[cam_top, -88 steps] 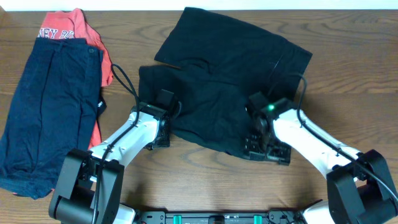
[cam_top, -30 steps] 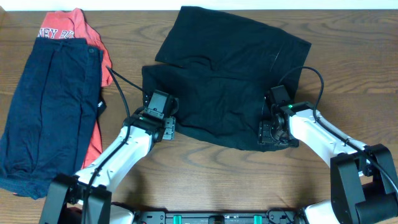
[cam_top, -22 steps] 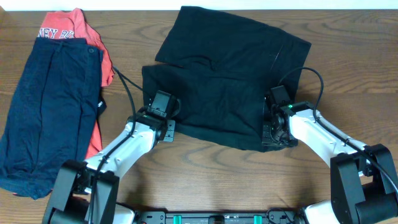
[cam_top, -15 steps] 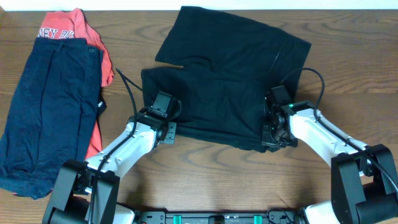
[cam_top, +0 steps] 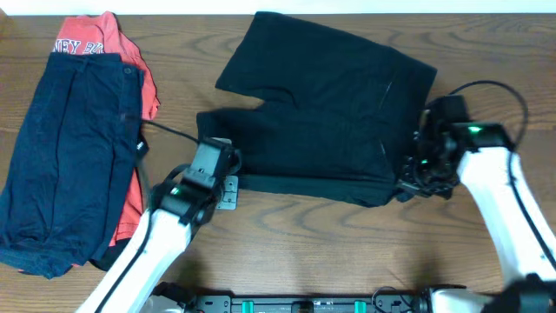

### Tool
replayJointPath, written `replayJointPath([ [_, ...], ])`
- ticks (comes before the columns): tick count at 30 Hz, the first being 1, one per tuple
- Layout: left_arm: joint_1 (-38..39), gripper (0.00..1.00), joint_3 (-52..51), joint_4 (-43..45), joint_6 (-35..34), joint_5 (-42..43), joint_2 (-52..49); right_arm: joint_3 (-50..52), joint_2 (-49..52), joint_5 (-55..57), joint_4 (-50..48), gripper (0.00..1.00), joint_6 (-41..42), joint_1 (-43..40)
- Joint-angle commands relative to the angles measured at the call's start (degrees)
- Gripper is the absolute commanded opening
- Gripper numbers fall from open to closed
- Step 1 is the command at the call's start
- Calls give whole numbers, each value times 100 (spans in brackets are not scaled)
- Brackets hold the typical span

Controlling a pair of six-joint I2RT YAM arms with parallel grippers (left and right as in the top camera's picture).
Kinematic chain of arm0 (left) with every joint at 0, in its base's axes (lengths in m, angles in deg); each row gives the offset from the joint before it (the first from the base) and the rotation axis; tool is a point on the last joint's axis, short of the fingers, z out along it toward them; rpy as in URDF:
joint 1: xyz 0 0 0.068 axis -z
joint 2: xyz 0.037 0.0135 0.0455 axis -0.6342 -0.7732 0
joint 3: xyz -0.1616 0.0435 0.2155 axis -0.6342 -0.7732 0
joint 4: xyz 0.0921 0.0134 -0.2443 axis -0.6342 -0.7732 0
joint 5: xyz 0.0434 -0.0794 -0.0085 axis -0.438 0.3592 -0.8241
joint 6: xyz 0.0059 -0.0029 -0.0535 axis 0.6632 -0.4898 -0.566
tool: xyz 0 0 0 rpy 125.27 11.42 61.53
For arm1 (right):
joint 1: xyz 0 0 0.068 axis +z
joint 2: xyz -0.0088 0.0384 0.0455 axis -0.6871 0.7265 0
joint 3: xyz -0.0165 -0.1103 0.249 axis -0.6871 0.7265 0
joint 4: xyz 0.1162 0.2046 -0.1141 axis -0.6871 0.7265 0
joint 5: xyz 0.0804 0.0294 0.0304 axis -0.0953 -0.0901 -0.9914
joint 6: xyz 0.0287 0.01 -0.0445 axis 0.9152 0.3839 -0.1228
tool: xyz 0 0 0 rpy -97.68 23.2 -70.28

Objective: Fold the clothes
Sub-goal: 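Lift the near hem with both grippers and fold it toward the far edge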

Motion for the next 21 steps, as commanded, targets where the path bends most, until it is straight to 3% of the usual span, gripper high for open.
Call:
replayJointPath([
  [1, -157, 6, 90, -199, -249, -855, 603, -269, -398, 1132, 391, 1, -214, -422],
  [13, -157, 6, 612, -461, -332, -911, 2402, -555, -1641, 769, 1355, 1, -302, -466],
  [21, -157, 6, 638, 481, -328, -911, 2015, -544, -1622, 798, 758, 1, -299, -466],
])
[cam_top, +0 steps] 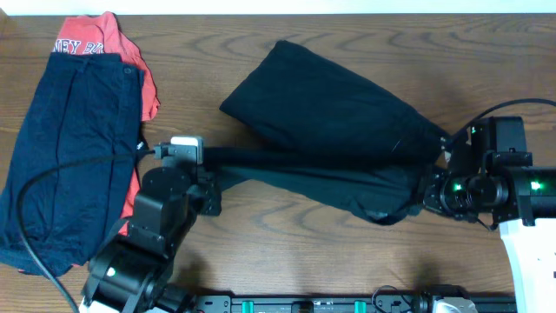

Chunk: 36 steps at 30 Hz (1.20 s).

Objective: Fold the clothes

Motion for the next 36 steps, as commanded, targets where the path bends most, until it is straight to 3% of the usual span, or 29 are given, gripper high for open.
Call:
replayJointPath([
  [1, -186, 6, 179, 420, -164, -944, -398, -66, 164, 1353, -243, 1, -85, -234],
  [7, -186, 6, 179, 1845, 26, -944, -1950, -66, 772, 1545, -706, 1, -83, -243],
  [14, -186, 6, 179, 4124, 339, -946, -3672, -63, 1537, 1655, -1121, 1, -85, -507],
  [19, -186, 6, 179, 5366, 339, -946, -4227, -66, 2004, 1613, -1580, 1, -85, -811],
  [36, -186, 6, 181, 8185, 332, -946, -6050, -63, 3309, 1609, -3370, 1, -37, -1078],
])
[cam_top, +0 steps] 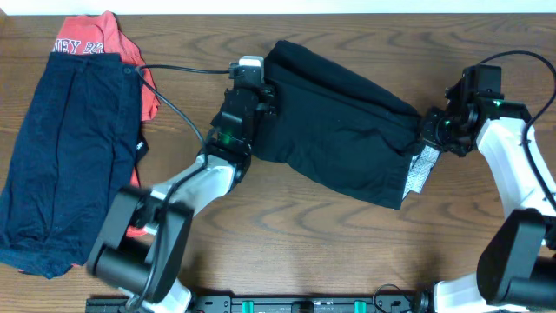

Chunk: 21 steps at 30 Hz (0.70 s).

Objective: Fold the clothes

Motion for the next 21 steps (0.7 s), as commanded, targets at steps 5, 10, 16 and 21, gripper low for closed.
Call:
replayJointPath([
  [5, -225, 6, 120, 1119, -9, -708, -831, -13, 343, 1001, -625, 1, -24, -466],
  [10, -225, 44, 125, 1370, -13, -706, -1132, -13, 492, 1008, -1158, 33, -24, -518],
  [16, -232, 98, 125, 1545, -7, -710, -1137, -63, 483, 887, -1519, 99, -28, -518],
  [21, -232, 98, 125, 1340, 61, -708, -846, -227, 208, 326, -1169, 99, -251, -503],
])
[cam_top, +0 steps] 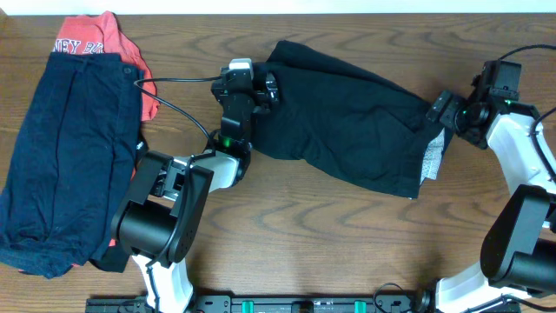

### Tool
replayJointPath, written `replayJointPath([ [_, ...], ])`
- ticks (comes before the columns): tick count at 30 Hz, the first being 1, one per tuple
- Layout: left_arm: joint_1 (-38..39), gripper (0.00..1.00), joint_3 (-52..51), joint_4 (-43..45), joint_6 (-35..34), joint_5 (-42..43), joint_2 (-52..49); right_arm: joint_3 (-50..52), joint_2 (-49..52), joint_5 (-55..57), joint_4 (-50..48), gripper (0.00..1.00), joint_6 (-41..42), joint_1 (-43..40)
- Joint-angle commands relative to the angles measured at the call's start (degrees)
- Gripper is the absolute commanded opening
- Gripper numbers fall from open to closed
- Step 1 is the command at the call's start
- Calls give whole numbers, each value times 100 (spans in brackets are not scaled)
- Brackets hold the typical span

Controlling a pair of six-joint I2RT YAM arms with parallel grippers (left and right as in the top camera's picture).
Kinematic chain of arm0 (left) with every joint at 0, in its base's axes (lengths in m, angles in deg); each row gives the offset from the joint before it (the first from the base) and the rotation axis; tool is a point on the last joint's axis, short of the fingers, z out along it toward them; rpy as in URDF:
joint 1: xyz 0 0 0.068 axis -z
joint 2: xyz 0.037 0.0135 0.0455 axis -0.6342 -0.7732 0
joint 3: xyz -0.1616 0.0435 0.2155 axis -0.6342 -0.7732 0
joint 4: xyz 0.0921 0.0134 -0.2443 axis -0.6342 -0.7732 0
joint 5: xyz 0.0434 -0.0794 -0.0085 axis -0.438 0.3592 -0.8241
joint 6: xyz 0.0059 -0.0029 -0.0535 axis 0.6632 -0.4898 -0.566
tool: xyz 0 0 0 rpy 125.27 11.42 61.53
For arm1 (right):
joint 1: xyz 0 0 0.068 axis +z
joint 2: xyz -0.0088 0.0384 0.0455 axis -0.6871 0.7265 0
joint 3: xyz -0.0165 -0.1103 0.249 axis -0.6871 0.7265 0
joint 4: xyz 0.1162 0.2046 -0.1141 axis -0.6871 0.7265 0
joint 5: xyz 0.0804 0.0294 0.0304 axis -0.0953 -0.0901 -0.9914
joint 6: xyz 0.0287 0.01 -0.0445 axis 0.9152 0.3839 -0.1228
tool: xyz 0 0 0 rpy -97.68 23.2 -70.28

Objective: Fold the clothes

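Note:
The black shorts lie folded in half, slanting across the middle of the table, with a white label showing at their right end. My left gripper sits at the shorts' upper left edge, its fingers spread and low on the cloth. At the upper right corner of the shorts my right gripper stands just off the cloth, its fingers apart with nothing between them.
At the far left a dark navy garment lies folded on top of a red shirt. The left arm's cable runs over the table between that pile and the shorts.
Both grippers have let go of the shorts. My right gripper now sits further right, and the shorts' right end lies flatter and a little further right. My left gripper has backed slightly left.
The shorts lay spread flat with both grippers at their near edge. Then both grippers held that edge lifted off the table. Then the edge was at the far side, the shorts folded in half. Now the fold lies flat, both grippers open beside it.

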Motion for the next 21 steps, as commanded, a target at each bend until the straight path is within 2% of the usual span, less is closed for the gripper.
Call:
replayJointPath([
  [1, -9, 98, 120, -245, 195, -168, 369, -223, -380, -389, 210, 99, -278, 13],
  [6, -9, 98, 120, -1047, 590, -168, 1128, -267, -1121, -531, 588, 99, -463, 48],
  [11, -9, 98, 232, -1071, 979, 22, 1567, -267, -1722, -535, 737, 99, -514, 170],
  [16, -7, 98, 367, -1071, 1064, 686, 1545, -264, -1821, -533, 824, 99, -518, 376],
  [21, -9, 98, 367, -1294, 1064, 713, 1373, -264, -1746, -533, 861, 99, -557, 634],
])
